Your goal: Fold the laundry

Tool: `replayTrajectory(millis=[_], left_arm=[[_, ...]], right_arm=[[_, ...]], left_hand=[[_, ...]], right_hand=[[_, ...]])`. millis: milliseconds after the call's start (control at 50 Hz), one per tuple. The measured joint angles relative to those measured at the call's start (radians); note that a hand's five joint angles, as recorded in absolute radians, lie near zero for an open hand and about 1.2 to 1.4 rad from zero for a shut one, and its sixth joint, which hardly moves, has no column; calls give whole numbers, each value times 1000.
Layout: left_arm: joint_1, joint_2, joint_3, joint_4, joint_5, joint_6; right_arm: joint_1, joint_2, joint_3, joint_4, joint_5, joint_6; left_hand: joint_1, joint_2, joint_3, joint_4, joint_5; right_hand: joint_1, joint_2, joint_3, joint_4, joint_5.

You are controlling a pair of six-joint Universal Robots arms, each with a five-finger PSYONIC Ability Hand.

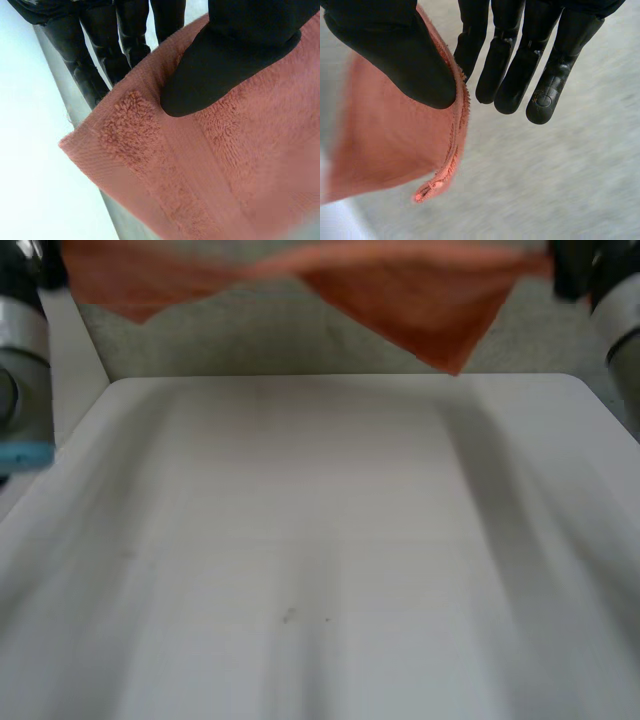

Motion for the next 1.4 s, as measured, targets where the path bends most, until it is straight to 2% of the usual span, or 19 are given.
replayTrajectory(millis=[120,180,300,420,560,660,760,820,880,940,1020,1220,1400], left_arm=[[3,-46,-96,-74,3,-54],[3,-107,-187,-78,6,-77],[1,-199,-287,-73,6,-79],[3,-209,-372,-88,4,-56],[38,-53,-520,-173,-5,3],[78,98,-618,-285,-5,47],[135,295,-688,-562,7,141],[155,353,-695,-690,23,180],[165,372,-691,-744,42,198],[169,361,-672,-740,65,206],[157,283,-619,-660,75,203],[67,-48,-342,-399,66,199],[21,-290,-118,-268,30,207]], right_arm=[[-2,31,123,40,-57,-2],[-3,105,211,52,-90,-4],[-3,207,297,82,-98,-12],[-20,226,354,151,-94,-21],[-81,120,419,336,-98,-76],[-139,-6,465,534,-102,-187],[-206,-159,517,812,-107,-408],[-226,-199,527,885,-111,-484],[-244,-223,527,918,-119,-549],[-249,-204,514,882,-124,-572],[-245,-123,472,788,-122,-565],[-175,167,289,493,-109,-484],[-124,326,206,197,-108,-479]], left_hand=[[0,0,0,0,0],[0,0,0,0,0],[0,0,0,0,0],[0,0,0,0,0],[0,0,0,0,0],[0,0,0,0,0],[2,0,0,0,0],[2,0,0,0,0],[2,0,0,0,0],[2,0,0,0,0],[3,0,0,0,0],[3,0,0,0,0],[4,0,0,0,0]], right_hand=[[0,0,0,0,0],[0,0,0,0,0],[0,0,0,0,0],[0,0,0,0,0],[0,0,0,0,0],[0,0,0,0,0],[0,0,0,0,0],[0,0,0,0,0],[0,0,0,0,0],[0,0,0,0,0],[0,0,0,0,0],[0,0,0,0,0],[0,0,0,0,2]])
